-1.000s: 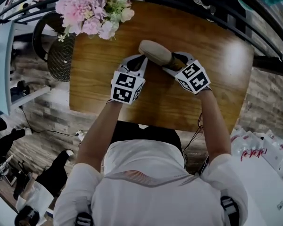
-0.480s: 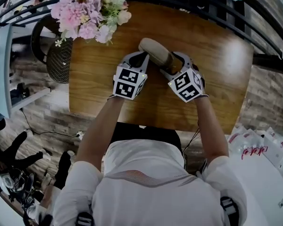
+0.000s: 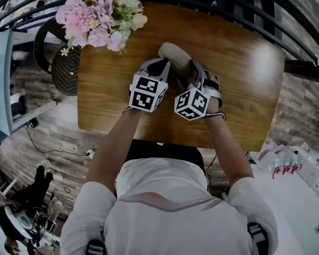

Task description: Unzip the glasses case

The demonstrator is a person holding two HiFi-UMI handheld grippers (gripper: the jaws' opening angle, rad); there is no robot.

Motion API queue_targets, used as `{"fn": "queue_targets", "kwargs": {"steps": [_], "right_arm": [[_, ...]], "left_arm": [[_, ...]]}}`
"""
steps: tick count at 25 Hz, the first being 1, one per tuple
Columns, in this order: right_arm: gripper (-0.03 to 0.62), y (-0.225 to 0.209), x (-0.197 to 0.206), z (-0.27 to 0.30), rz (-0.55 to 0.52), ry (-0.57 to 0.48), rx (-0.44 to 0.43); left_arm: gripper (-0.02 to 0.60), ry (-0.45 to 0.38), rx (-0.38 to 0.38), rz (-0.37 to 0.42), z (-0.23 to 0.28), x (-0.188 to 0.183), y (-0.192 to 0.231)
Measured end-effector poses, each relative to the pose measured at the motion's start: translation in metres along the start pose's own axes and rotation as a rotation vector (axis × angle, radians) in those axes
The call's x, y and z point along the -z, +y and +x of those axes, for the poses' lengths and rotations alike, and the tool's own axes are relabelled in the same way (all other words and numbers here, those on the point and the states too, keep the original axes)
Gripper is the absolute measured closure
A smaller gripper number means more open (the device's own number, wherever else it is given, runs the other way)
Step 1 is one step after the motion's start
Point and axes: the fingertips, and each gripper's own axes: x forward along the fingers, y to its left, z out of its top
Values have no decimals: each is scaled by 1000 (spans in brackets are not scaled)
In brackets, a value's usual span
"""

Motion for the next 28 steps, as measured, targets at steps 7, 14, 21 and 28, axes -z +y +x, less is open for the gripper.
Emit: {"fn": "queue_targets", "kwargs": {"steps": [7, 14, 21, 28], "right_arm": [[218, -8, 8, 11, 38, 34, 55], [235, -13, 6, -1, 119, -30, 57], [238, -31, 1, -39, 303, -156, 33], [238, -59, -10, -126, 540, -340, -39]], "left_arm": [[555, -2, 20, -14, 2, 0, -1], [555, -79, 19, -58, -15, -21, 6], [555, -157, 18, -136, -59, -46, 8], [555, -225, 89, -151, -105, -75, -35]]}}
